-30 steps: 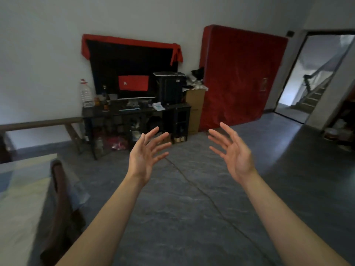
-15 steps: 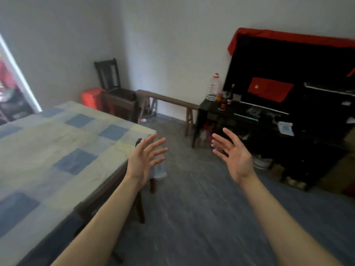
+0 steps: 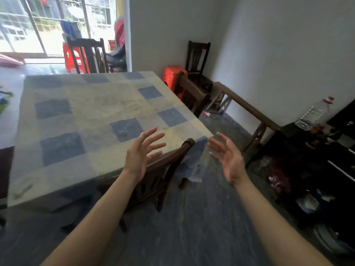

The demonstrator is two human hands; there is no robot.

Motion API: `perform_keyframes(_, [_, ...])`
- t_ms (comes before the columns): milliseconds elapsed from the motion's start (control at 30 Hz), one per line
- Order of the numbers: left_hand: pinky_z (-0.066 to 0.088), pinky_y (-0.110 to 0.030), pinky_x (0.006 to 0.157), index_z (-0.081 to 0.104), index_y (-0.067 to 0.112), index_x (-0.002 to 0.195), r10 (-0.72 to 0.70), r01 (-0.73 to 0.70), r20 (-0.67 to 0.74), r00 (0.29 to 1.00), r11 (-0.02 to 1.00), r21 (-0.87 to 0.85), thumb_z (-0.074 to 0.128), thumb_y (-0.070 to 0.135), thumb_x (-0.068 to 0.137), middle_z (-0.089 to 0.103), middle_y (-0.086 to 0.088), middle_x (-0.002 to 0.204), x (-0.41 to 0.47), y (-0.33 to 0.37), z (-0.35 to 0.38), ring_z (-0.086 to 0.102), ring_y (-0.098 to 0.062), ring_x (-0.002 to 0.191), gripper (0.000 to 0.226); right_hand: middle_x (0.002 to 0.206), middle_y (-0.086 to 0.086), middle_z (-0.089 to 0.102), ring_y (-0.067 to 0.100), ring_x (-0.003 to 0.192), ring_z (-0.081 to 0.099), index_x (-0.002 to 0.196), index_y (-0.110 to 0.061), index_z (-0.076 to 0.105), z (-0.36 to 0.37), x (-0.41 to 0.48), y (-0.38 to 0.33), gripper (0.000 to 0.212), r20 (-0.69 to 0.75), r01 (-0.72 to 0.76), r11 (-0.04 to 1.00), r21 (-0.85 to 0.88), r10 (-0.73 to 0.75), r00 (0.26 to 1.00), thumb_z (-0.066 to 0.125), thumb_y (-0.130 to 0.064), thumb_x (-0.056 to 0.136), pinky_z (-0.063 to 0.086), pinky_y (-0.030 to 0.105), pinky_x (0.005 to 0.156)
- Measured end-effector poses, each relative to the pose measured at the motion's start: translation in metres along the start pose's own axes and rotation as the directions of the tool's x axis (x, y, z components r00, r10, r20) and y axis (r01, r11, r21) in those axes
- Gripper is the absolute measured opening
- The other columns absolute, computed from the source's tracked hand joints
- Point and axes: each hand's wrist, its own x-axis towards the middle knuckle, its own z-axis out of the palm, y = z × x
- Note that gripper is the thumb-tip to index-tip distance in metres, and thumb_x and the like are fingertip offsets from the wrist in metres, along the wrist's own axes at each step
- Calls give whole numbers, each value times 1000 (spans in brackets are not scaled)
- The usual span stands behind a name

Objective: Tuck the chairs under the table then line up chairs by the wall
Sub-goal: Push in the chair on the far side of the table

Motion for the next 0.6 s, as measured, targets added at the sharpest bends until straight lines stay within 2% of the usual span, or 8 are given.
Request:
perform_keyframes(67, [52,-46,95,62,21,137,25,-24,-68,997,1000,10,30,44,108,72,-3,132,1,1,-16,70,-32,116,48,132,9,72,26,125,65,141,-16,57,11,20,7,44,50,-14,1000,7,14,999,37,-36,108,43,53,112])
perform_keyframes(233, [50,-44,93,63,18,135,124,-109,-256,959,991,72,31,41,106,74,-3,129,-9,-2,-61,71,-28,115,49,141,19,62,33,127,62,112,-26,78,38,66,28,38,201,35,998,-43,-26,979,47,-41,96,46,50,110])
perform_keyframes(300, [50,-42,93,67,21,127,172,-142,-340,924,984,111,36,45,99,76,-1,124,-14,-6,-77,72,-25,113,48,145,20,58,34,131,58,106,-38,81,39,86,43,37,242,68,995,-70,-49,969,44,-34,103,43,50,113])
perform_keyframes(367, [49,-41,95,70,22,121,210,-152,-414,886,974,168,40,45,95,78,0,119,-17,-14,-94,72,-22,111,46,145,20,58,34,133,56,105,-45,80,37,110,59,48,289,118,987,-108,-82,954,38,-21,109,42,50,114])
perform_keyframes(433, [47,-41,96,71,21,118,233,-137,-467,853,963,230,40,44,95,79,0,117,-22,-25,-107,72,-20,111,45,142,11,62,25,130,59,107,-34,81,35,130,72,42,329,117,982,-145,-64,942,40,-22,109,43,41,112])
perform_keyframes(467, [46,-40,95,72,20,116,243,-124,-494,835,957,261,39,44,96,79,0,114,-24,-31,-111,72,-19,111,45,139,2,66,16,127,60,111,-26,80,35,139,78,36,352,122,977,-172,-55,934,44,-26,106,43,32,109])
perform_keyframes(533, [47,-35,92,74,18,111,256,-101,-550,795,950,296,38,41,97,81,1,109,-29,-42,-116,73,-14,108,45,129,-11,70,-2,119,61,120,-14,74,33,156,88,39,382,131,969,-211,-42,923,47,-33,100,42,14,100])
perform_keyframes(600, [50,-27,91,76,16,105,299,-96,-589,751,932,350,40,33,97,82,6,101,-30,-49,-119,73,-11,104,41,124,-6,73,-5,115,62,126,-11,69,31,173,100,36,403,127,965,-229,-25,915,49,-28,102,41,5,91])
